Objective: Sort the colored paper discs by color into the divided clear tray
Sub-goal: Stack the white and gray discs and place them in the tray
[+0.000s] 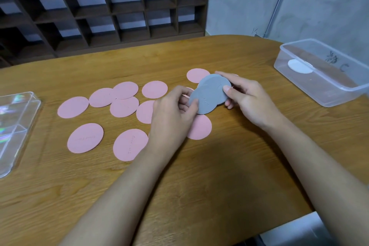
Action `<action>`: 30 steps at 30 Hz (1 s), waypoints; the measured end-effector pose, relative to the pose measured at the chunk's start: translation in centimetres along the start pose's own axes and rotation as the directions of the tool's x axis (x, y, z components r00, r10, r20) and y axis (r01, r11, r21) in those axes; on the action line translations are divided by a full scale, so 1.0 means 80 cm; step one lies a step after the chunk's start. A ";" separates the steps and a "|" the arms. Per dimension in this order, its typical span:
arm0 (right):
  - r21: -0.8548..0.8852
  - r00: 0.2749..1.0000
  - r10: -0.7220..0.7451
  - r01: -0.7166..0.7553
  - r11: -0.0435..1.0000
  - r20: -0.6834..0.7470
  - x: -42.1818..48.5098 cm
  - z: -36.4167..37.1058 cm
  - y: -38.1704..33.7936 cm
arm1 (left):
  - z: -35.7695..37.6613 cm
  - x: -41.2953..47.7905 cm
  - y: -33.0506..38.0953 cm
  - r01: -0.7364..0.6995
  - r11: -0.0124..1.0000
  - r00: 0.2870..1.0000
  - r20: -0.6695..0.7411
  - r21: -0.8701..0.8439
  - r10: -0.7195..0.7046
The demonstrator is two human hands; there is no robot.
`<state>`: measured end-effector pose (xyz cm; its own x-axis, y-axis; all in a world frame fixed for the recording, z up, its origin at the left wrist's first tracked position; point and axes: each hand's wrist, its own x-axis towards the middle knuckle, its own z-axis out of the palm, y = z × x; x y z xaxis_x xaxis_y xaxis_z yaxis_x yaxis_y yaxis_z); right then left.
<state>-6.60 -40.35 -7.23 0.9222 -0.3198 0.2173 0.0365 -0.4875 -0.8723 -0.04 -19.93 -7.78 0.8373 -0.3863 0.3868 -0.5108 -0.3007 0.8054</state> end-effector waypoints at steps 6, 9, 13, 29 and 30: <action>0.018 0.997 -0.016 0.014 1.000 0.075 -0.003 0.006 -0.002 | 0.000 0.002 -0.002 0.041 0.999 0.999 -0.026 -0.013 -0.041; 0.031 0.996 -0.006 0.003 1.000 0.091 -0.005 0.009 -0.002 | -0.002 0.002 0.000 0.035 0.999 0.999 -0.014 -0.007 -0.035; -0.023 0.994 -0.023 0.026 0.999 0.105 -0.010 0.014 -0.007 | -0.002 0.005 -0.002 0.005 1.000 0.998 -0.066 0.013 -0.004; -0.344 0.981 -0.148 0.184 0.921 0.129 -0.019 0.016 -0.015 | -0.001 0.004 -0.001 -0.042 0.999 0.997 -0.059 0.019 0.043; -0.341 0.981 -0.137 0.177 0.923 0.138 -0.020 0.017 -0.014 | -0.001 0.004 -0.002 -0.062 0.998 0.997 -0.054 0.033 0.063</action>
<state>-7.57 -38.23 -7.18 0.9527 -0.1344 0.2724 0.0660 -0.7838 -0.6176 0.29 -19.91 -7.74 0.8125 -0.3569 0.4609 -0.5677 -0.3053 0.7645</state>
